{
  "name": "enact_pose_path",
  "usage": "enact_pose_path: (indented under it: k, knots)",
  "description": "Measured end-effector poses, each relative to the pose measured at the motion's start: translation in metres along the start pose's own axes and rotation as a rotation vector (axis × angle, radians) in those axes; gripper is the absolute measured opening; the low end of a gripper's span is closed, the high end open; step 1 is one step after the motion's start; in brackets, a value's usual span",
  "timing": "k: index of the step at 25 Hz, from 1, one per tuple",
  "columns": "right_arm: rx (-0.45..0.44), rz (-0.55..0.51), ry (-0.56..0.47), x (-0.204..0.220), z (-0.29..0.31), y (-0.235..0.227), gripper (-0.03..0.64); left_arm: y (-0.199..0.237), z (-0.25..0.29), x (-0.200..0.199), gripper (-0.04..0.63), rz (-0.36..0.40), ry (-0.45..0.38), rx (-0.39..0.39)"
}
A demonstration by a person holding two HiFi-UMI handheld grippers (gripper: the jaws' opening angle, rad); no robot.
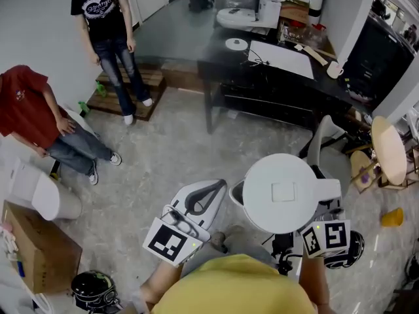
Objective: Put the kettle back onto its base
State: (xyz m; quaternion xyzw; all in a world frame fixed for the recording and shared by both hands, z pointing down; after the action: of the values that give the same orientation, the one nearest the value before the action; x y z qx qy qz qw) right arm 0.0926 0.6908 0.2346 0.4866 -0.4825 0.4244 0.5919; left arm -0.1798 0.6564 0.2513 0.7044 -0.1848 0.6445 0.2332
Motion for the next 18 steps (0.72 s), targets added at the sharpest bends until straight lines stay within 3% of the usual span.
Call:
enact_pose_path:
  k: [9, 18]
  knots:
    - [0.008, 0.013, 0.002, 0.008, 0.048, -0.023, 0.043, 0.033, 0.039, 0.007, 0.002, -0.010, 0.002, -0.007]
    - [-0.023, 0.013, -0.021, 0.011, 0.148, -0.077, 0.043, 0.096, 0.126, 0.004, 0.002, -0.005, -0.026, -0.048]
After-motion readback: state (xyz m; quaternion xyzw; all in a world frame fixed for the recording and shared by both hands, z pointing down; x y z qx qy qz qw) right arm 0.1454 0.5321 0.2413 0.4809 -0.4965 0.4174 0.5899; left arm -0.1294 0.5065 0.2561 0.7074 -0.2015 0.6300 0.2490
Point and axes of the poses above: the fingertips, and each gripper's own axes: z forward along the fingers, y to its left, x out of its underside, the point moved 8 cm from there along -z, backward along the fingers, and after that the axes turned 3 degrees about -z, right-handed, at the moved point
